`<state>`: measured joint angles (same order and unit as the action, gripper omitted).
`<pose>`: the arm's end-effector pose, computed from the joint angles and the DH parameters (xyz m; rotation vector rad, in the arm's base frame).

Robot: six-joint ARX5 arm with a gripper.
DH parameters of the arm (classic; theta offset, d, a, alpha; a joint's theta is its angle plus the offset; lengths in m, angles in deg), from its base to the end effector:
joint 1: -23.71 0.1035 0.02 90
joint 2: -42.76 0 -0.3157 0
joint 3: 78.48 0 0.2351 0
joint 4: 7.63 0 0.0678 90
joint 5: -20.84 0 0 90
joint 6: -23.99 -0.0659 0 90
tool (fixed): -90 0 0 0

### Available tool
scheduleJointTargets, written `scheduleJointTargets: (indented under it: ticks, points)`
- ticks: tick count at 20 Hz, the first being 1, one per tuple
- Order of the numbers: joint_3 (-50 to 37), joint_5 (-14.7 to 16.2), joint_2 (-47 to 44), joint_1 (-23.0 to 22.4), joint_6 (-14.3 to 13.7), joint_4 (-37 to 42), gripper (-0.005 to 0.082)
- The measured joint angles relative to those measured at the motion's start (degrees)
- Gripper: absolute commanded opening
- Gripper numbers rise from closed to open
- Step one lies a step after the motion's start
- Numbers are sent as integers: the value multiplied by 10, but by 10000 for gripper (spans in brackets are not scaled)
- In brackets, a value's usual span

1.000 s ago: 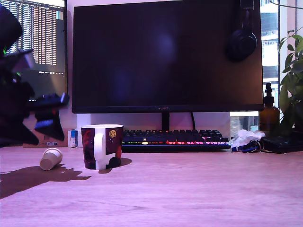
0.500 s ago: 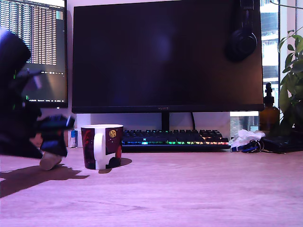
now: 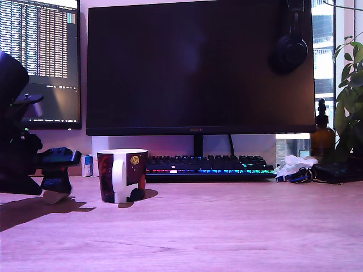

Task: Pick up the coffee capsules on the table and drop them inside the coffee cup

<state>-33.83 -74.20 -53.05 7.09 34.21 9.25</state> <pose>0.2984 -0.0830 0.1593 -0.0600 0.6035 -0.1428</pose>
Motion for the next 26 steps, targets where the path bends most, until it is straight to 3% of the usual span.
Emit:
scheduleJointTargets:
  ticks: [5,8,20,26]
  points:
    - [0,0,-6,3,-2,2,177]
    - [0,0,-6,3,-2,2,86]
    - [0,7,-6,3,-9,6,86]
    - [0,57,77,3,-39,-60,86]
